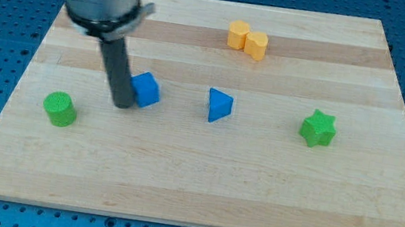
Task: Push the blue cube into the blue triangle
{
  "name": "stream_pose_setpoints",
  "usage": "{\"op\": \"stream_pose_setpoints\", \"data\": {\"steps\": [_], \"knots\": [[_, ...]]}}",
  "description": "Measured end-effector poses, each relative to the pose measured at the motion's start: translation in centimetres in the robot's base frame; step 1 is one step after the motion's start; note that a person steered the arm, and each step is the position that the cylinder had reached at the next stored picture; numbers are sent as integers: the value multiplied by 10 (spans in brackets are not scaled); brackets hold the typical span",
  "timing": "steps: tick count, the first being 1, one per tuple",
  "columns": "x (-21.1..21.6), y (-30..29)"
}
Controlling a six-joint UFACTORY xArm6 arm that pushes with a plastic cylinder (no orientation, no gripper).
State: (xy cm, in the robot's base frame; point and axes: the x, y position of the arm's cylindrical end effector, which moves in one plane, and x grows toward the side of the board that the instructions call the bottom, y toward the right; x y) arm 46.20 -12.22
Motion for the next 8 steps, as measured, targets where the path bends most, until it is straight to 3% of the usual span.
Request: {"op": "stream_pose_setpoints", "data": {"steps": [3,5,6,7,8], "knots": [[-3,24],[-14,-44],[-48,-35],[-46,-34],[-33,19]]}}
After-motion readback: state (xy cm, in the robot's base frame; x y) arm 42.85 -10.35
